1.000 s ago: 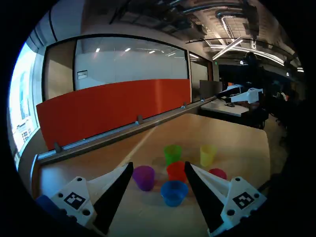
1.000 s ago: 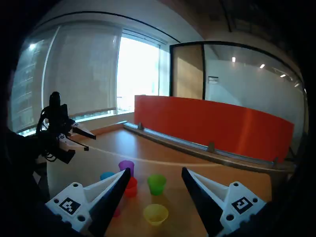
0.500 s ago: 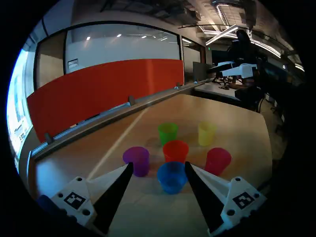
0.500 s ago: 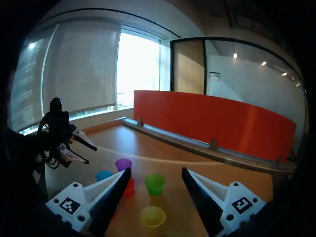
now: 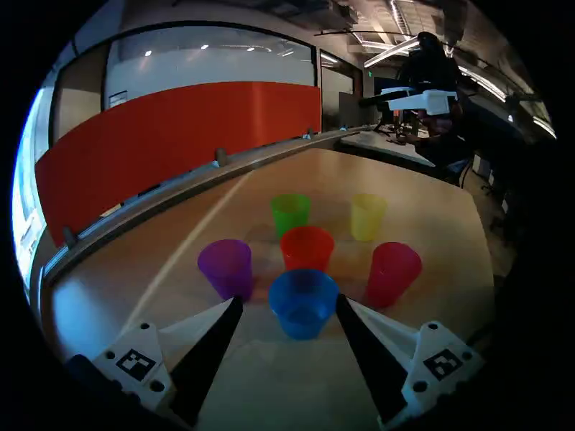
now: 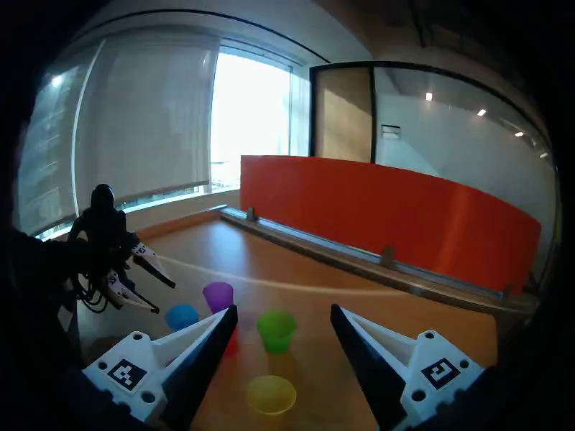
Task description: Pour water
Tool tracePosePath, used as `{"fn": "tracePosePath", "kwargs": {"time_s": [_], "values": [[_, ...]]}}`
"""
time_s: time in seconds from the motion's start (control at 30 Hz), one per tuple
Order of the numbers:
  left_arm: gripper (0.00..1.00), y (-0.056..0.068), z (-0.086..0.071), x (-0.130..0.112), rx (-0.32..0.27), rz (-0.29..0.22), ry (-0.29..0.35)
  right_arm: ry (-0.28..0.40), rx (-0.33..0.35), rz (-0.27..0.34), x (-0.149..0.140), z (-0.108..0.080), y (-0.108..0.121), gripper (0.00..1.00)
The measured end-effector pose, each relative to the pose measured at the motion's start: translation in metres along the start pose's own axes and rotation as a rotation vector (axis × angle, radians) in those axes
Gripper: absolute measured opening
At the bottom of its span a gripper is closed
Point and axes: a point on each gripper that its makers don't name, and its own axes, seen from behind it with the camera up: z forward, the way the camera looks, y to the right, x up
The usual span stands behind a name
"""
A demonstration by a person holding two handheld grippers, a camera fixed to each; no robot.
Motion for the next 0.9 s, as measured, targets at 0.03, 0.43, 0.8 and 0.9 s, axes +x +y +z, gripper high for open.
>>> {"fn": "tracePosePath", "kwargs": {"time_s": [0.03,0.43,0.8,0.9], "values": [[0.96,0.001,0.002,-0.002,-0.004,0.001,-0.006,-0.001,0.001,0.0,0.0,0.001,0.0,1.0],[0.96,0.009,0.024,-0.022,-0.025,0.043,-0.07,-0.008,0.003,-0.01,-0.002,0.008,0.0,1.0],[0.96,0.016,0.042,-0.027,-0.046,0.051,-0.093,-0.013,-0.003,-0.017,-0.006,0.009,0.005,1.0],[0.96,0.017,0.048,-0.027,-0.052,0.048,-0.098,-0.015,-0.003,-0.016,-0.007,0.01,0.006,1.0]]}}
